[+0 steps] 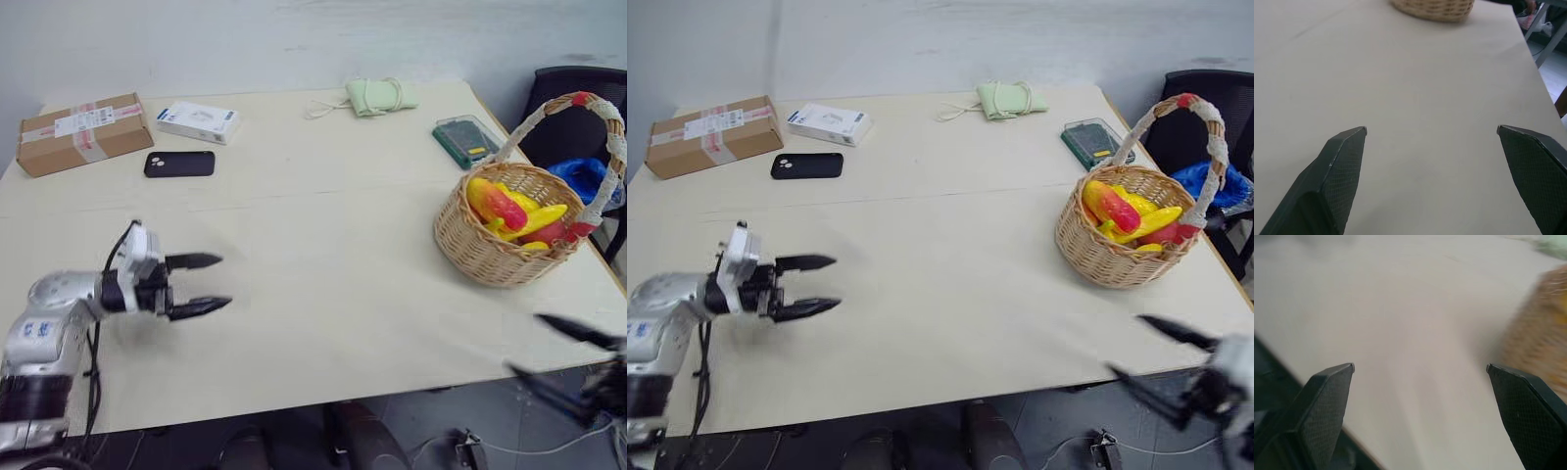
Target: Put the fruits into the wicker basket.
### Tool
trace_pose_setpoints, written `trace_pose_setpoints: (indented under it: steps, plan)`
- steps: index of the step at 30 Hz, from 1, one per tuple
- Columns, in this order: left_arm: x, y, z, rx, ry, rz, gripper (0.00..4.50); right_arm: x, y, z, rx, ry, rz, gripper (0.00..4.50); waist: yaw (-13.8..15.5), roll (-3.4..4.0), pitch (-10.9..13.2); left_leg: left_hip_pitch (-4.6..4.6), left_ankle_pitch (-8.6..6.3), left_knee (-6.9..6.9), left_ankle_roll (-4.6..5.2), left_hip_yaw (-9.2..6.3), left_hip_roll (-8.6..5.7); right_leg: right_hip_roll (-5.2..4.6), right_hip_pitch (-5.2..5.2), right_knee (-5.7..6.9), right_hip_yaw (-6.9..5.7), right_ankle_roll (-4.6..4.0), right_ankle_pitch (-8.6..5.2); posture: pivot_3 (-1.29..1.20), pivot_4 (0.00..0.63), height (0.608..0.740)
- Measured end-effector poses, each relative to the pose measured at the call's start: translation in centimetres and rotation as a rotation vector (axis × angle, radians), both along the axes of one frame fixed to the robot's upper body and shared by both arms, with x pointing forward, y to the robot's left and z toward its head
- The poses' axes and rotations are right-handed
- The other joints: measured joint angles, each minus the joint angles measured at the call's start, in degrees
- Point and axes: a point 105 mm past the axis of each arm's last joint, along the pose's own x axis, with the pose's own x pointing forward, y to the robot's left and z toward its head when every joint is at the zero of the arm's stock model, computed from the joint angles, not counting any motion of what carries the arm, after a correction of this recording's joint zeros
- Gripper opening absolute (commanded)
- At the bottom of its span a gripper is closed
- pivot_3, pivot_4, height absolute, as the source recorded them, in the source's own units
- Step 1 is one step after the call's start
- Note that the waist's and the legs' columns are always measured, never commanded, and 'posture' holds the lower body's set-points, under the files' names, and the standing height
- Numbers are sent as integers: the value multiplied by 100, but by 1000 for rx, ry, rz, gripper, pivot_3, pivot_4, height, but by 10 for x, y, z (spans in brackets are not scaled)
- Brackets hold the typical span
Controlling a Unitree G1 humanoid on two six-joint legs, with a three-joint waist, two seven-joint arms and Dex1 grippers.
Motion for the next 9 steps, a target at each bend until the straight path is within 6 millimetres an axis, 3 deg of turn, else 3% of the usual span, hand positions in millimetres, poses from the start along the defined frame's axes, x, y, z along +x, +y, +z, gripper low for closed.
trace_pose_setpoints:
  steps: [5,9]
  plan:
    - [-14,21,-25,138,-49,80,4500,53,39,-10,-49,-115,153,4460,-22,-33,1,15,0,-9,6,16,-3,-3,0,-7,3,-20,2,0,150,740]
    - [-12,24,-25,148,-124,145,4500,92,57,-19,-57,-141,174,4460,79,-32,4,14,0,-18,1,8,-8,5,-6,-3,-2,-34,-5,0,150,740]
